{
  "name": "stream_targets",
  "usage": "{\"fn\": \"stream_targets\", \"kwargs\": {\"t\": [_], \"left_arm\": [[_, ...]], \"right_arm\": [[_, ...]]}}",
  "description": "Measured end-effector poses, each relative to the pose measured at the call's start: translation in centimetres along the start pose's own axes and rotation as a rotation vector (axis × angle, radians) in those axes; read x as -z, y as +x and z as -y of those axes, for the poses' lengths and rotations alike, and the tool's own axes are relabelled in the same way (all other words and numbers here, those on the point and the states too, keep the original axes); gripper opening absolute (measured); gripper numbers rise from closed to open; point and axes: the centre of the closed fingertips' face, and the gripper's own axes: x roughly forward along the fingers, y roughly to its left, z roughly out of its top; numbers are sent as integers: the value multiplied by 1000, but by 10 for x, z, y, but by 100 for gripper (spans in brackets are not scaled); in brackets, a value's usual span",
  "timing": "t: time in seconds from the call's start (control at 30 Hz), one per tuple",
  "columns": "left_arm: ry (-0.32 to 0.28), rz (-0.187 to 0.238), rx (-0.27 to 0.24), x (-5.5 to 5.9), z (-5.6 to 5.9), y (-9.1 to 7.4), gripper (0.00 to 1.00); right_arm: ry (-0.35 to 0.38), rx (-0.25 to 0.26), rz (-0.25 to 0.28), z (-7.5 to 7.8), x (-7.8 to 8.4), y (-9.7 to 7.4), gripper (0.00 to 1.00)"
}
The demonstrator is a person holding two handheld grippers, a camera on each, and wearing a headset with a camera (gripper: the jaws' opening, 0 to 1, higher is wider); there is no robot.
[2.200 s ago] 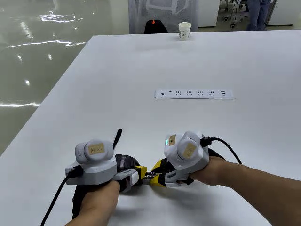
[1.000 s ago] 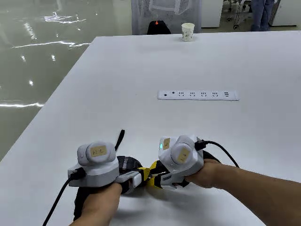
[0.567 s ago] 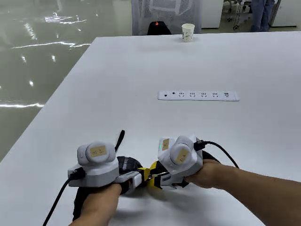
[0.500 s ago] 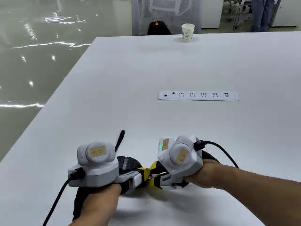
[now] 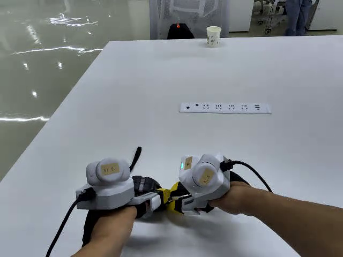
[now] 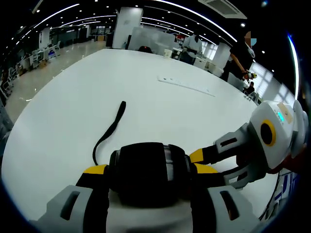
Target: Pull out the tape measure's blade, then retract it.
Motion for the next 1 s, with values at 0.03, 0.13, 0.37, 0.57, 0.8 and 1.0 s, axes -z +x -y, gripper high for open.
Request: {"fn": "stream_targets", "kwargs": {"t": [0.03, 0.13, 0.37, 0.57, 0.8, 1.0], "left_arm": [[-1, 0, 1, 0, 0, 0, 64], [-1, -1, 3, 0, 0, 0, 64], [3, 1, 3, 1, 0, -2, 64], [16, -2, 5, 3, -3, -5, 67], [36, 1, 7, 4, -6, -10, 69], [61, -5, 12, 8, -10, -13, 68]], "right_arm": [[1, 0, 1, 0, 0, 0, 14], [4, 2, 2, 0, 0, -1, 15], [16, 8, 2, -1, 3, -4, 16], [29, 15, 7, -3, 6, -10, 18], [54, 31, 14, -4, 11, -23, 21], [82, 57, 21, -4, 19, -36, 23]]}}
